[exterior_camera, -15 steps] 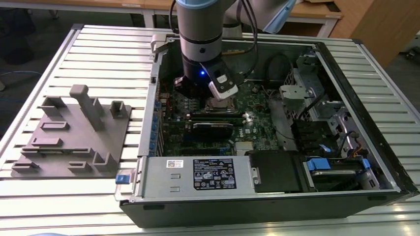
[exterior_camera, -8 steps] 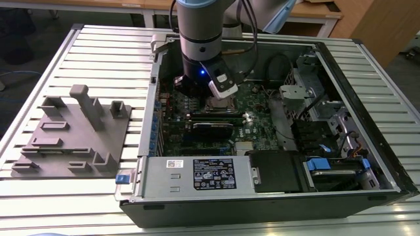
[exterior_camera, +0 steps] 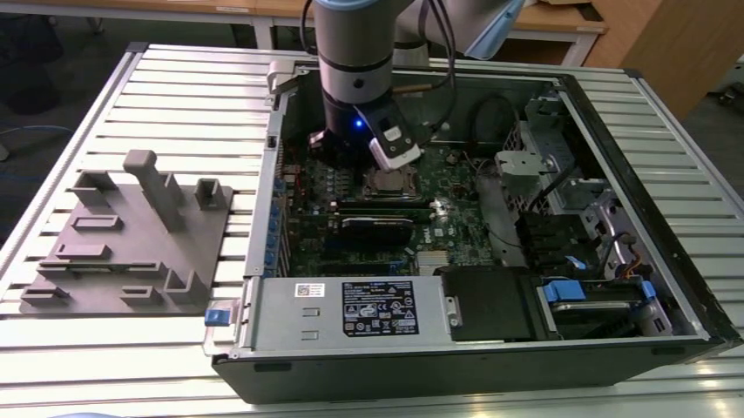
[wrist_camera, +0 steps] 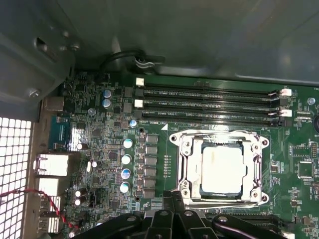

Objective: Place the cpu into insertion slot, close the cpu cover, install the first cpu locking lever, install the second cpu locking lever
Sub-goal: 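Install the second cpu locking lever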

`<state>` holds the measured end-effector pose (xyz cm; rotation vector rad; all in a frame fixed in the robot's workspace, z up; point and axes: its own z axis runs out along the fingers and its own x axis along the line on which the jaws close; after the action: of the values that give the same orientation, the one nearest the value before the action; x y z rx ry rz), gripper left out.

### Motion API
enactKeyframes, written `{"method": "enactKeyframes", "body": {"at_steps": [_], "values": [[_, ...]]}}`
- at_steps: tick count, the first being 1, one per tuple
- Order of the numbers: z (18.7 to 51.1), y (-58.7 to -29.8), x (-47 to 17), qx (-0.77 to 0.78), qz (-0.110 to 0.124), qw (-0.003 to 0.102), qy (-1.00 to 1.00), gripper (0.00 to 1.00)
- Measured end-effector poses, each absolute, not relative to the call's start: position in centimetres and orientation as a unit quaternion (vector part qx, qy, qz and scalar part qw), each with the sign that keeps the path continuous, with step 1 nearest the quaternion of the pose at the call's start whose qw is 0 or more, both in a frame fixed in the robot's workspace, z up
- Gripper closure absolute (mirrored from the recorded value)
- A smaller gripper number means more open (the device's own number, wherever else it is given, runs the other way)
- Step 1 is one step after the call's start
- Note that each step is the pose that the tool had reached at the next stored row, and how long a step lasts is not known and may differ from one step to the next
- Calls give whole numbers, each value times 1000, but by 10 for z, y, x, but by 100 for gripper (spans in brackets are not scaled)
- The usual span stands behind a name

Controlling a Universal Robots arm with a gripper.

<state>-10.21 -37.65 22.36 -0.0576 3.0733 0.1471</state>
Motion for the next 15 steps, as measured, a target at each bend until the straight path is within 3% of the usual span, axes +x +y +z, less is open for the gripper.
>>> {"method": "enactKeyframes", "body": {"at_steps": [15], "values": [[223,-376,-98,-19,48,32,998,89]]}}
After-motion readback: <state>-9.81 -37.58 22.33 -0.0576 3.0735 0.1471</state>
